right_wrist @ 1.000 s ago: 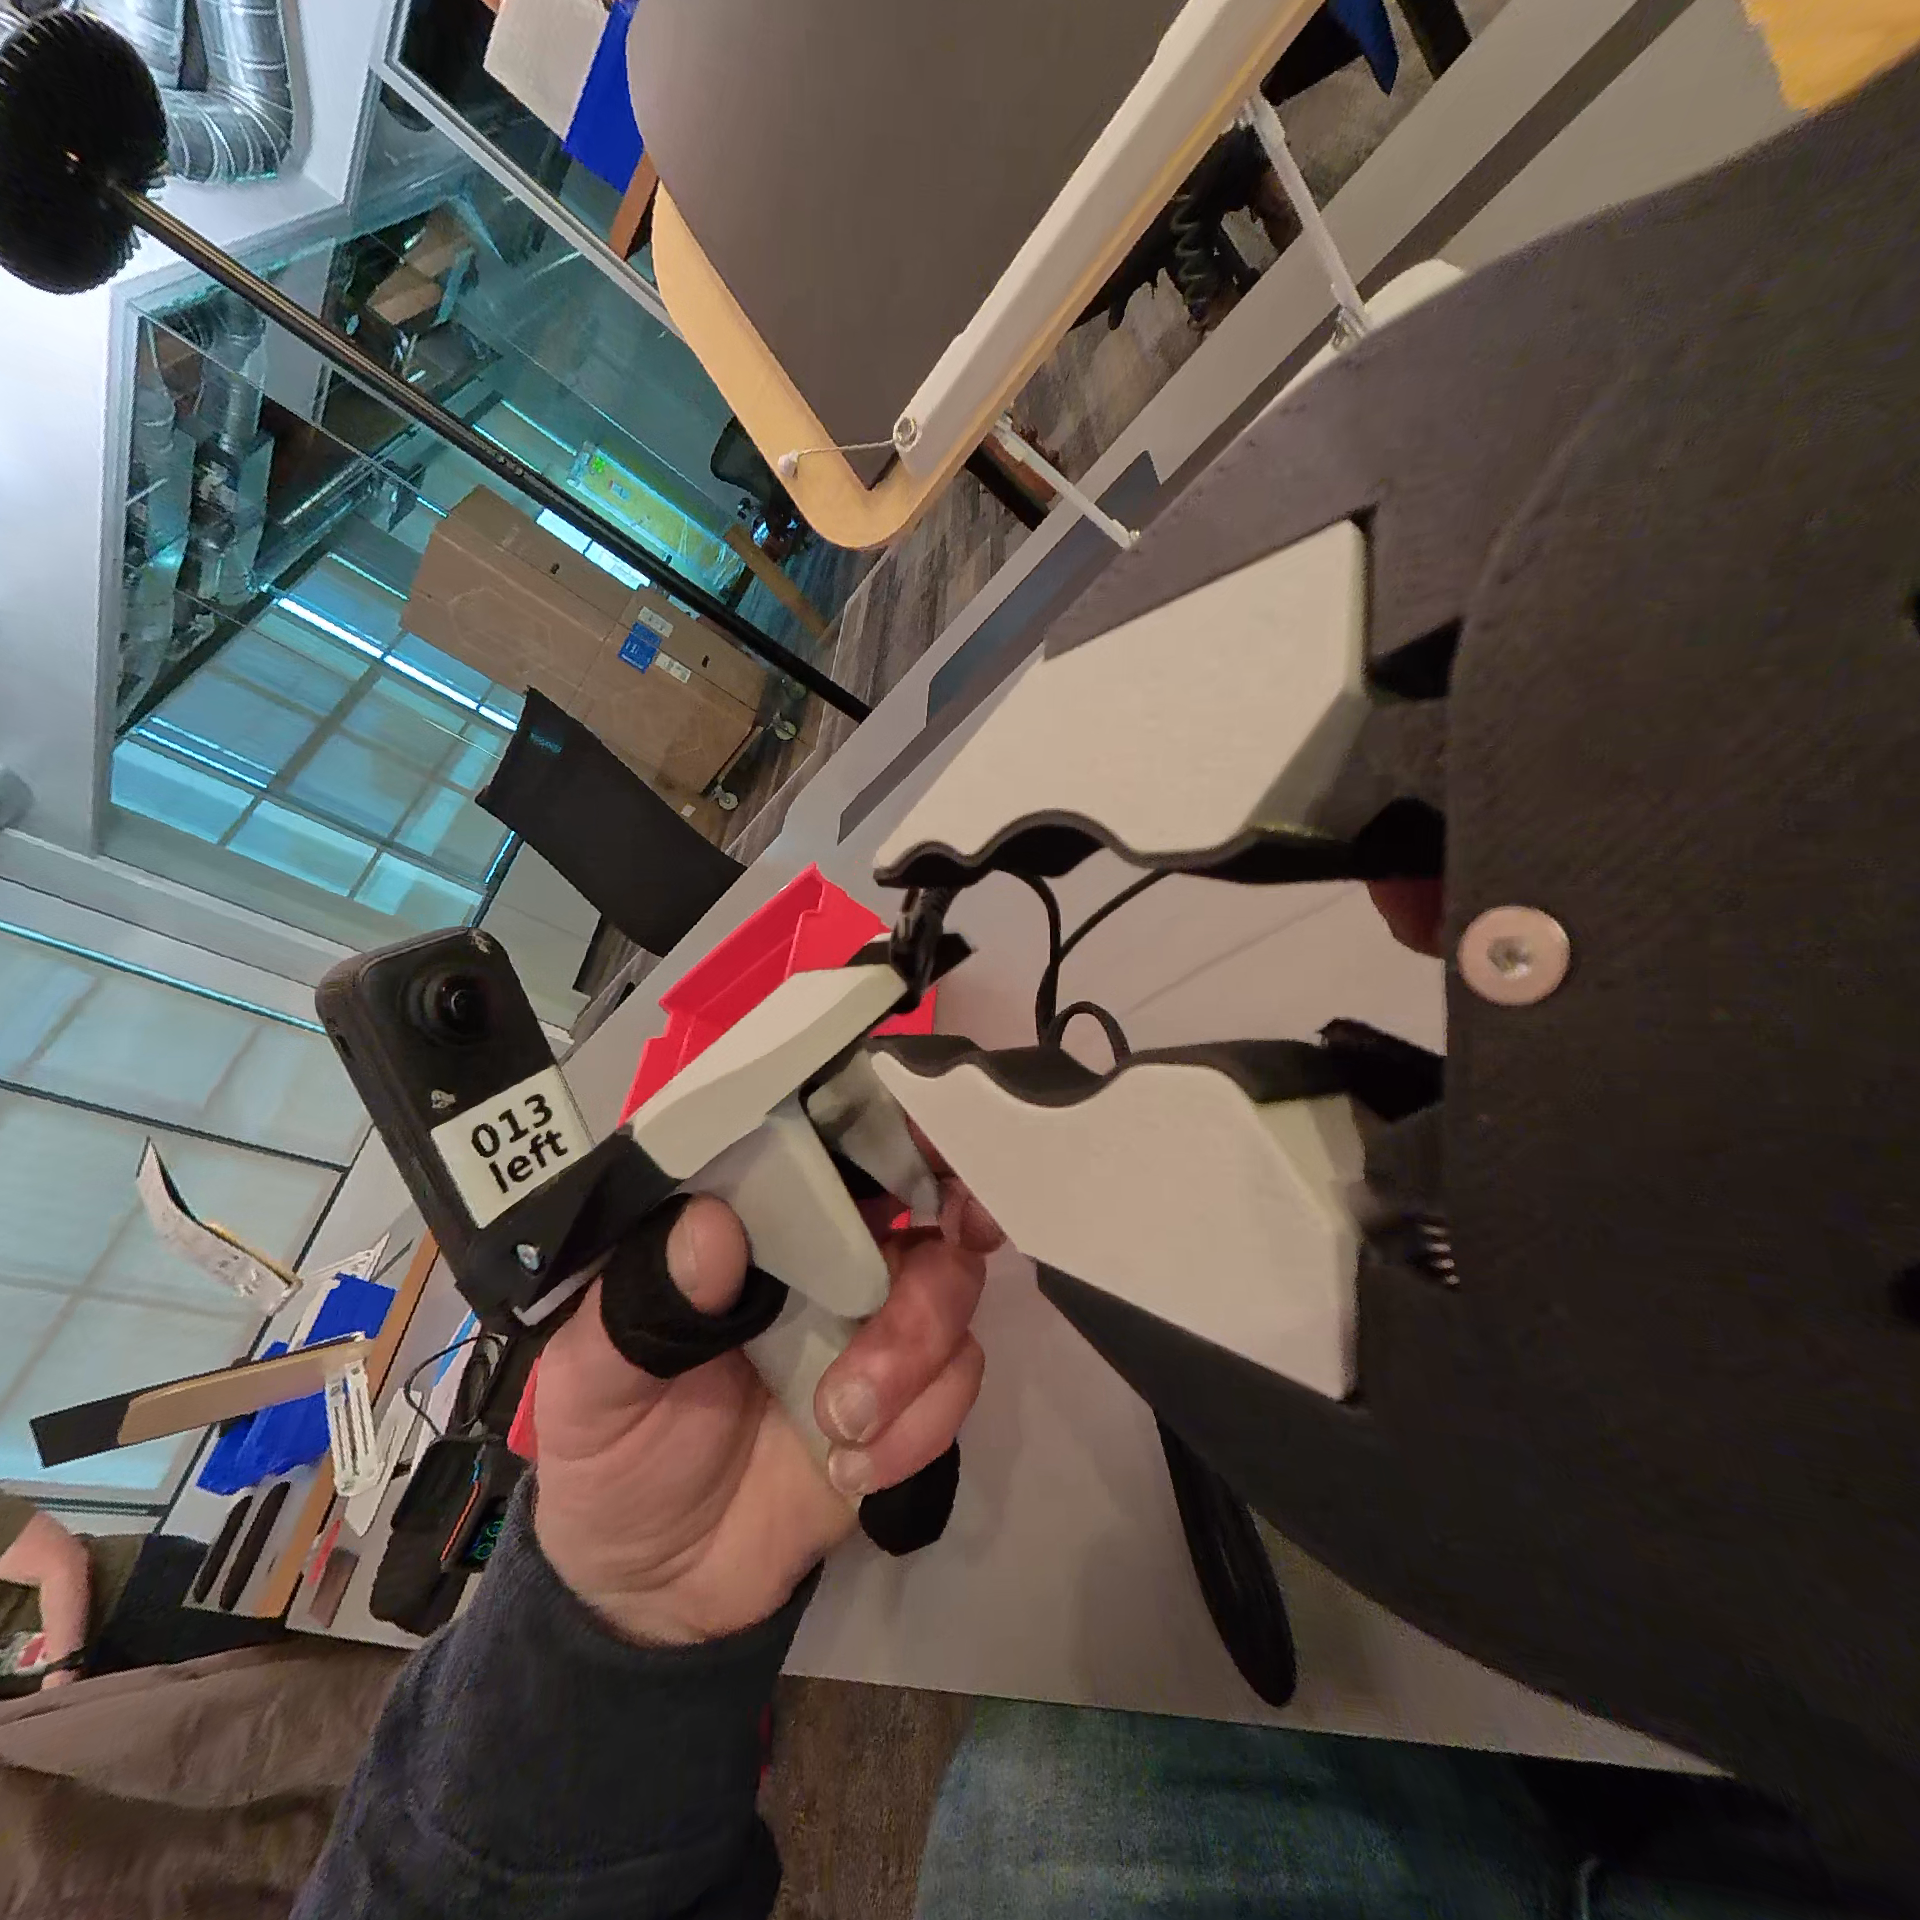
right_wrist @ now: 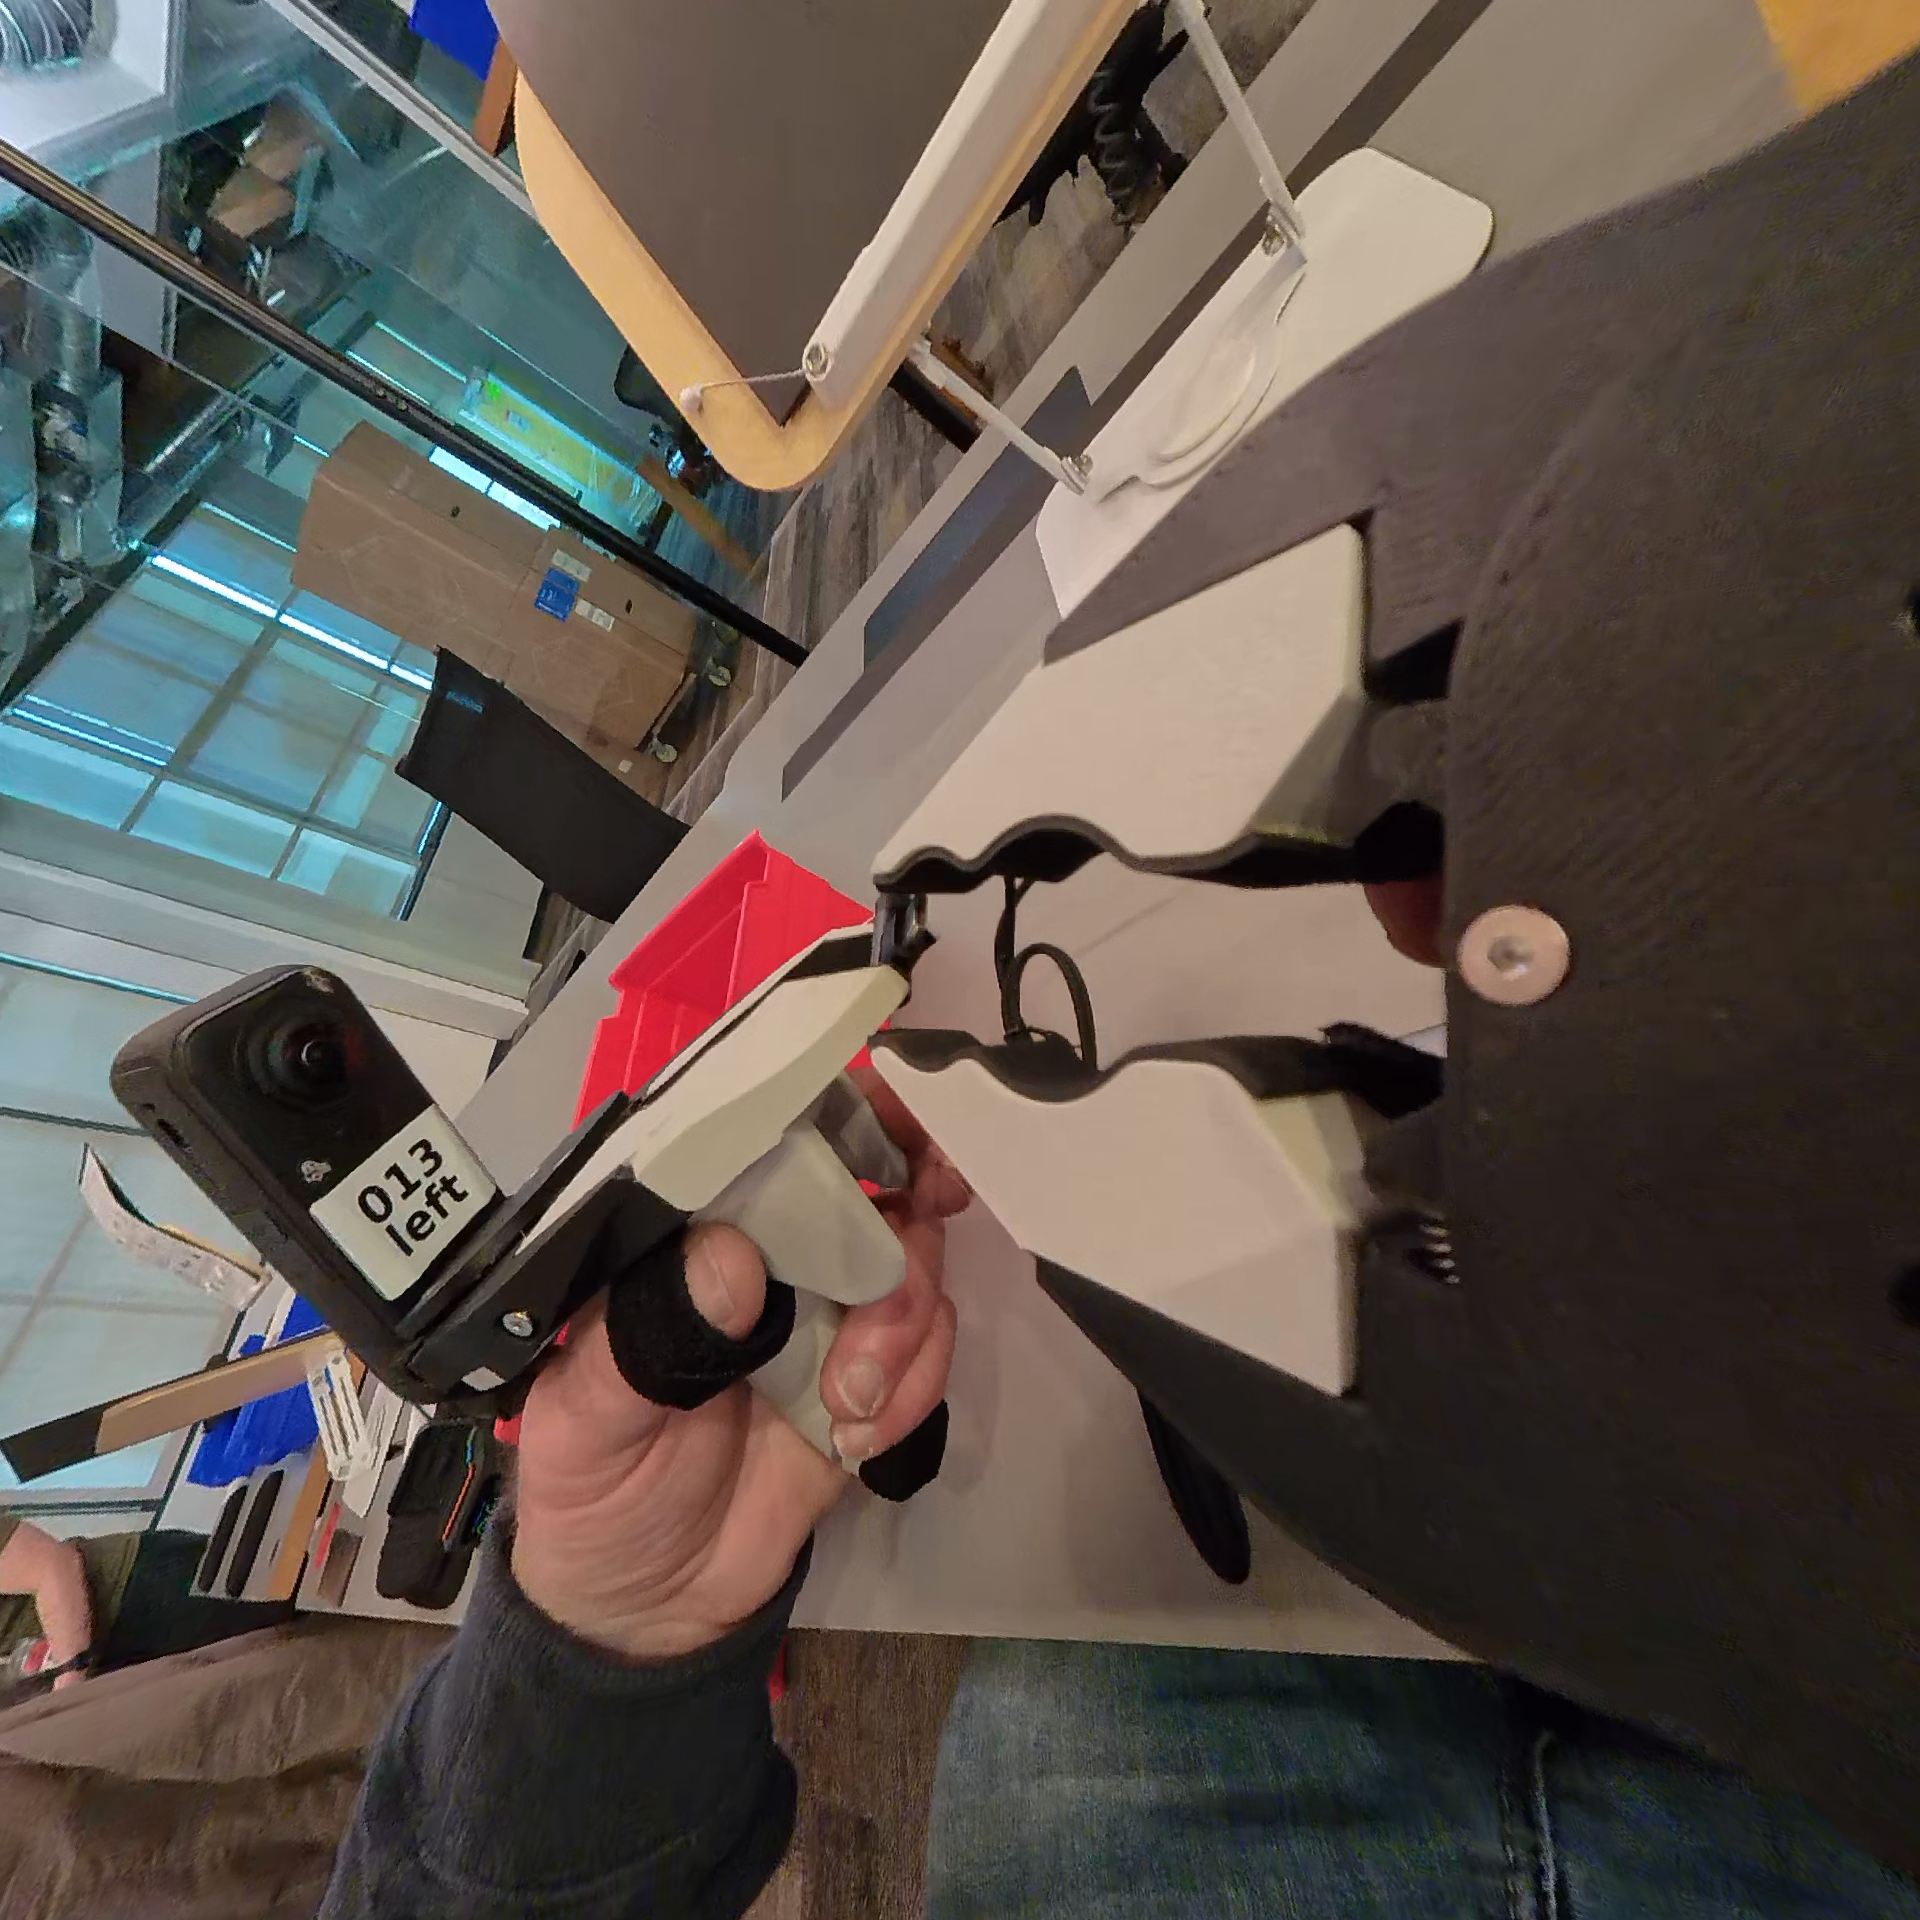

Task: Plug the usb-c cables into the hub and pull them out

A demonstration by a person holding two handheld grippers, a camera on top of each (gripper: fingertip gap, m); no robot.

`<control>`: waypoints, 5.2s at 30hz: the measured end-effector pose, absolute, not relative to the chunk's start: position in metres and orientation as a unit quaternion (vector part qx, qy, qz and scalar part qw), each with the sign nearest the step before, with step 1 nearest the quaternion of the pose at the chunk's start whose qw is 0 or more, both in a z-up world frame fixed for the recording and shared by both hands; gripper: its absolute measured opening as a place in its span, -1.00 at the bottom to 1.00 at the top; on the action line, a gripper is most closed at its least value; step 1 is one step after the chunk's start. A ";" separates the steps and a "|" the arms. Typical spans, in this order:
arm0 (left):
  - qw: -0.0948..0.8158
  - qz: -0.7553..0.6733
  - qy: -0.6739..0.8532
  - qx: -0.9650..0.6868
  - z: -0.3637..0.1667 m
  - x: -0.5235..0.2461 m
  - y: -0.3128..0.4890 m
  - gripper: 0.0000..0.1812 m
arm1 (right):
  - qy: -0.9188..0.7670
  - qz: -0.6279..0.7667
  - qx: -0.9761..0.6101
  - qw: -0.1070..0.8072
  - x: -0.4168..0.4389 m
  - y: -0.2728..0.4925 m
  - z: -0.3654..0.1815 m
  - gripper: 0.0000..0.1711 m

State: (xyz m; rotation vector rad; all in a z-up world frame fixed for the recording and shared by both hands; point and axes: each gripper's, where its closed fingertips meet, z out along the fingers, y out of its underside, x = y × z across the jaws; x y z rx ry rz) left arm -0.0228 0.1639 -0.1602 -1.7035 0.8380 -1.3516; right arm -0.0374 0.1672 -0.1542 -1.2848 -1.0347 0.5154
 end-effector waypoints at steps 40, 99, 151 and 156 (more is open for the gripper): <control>0.484 -0.464 0.421 -0.611 -0.151 -0.026 0.154 -0.77 | -0.452 0.301 -0.564 0.622 -0.033 0.159 -0.150 -0.94; 0.204 -0.689 0.324 -0.616 -0.178 -0.021 0.141 -0.41 | -0.487 0.273 -0.536 0.632 -0.039 0.152 -0.156 -1.00; 0.256 -0.659 0.355 -0.611 -0.177 -0.020 0.151 -0.81 | -0.500 0.213 -0.555 0.630 -0.037 0.159 -0.146 -0.95; 0.240 -0.677 0.359 -0.596 -0.168 -0.022 0.146 -0.60 | -0.506 0.159 -0.538 0.655 -0.036 0.164 -0.143 -0.93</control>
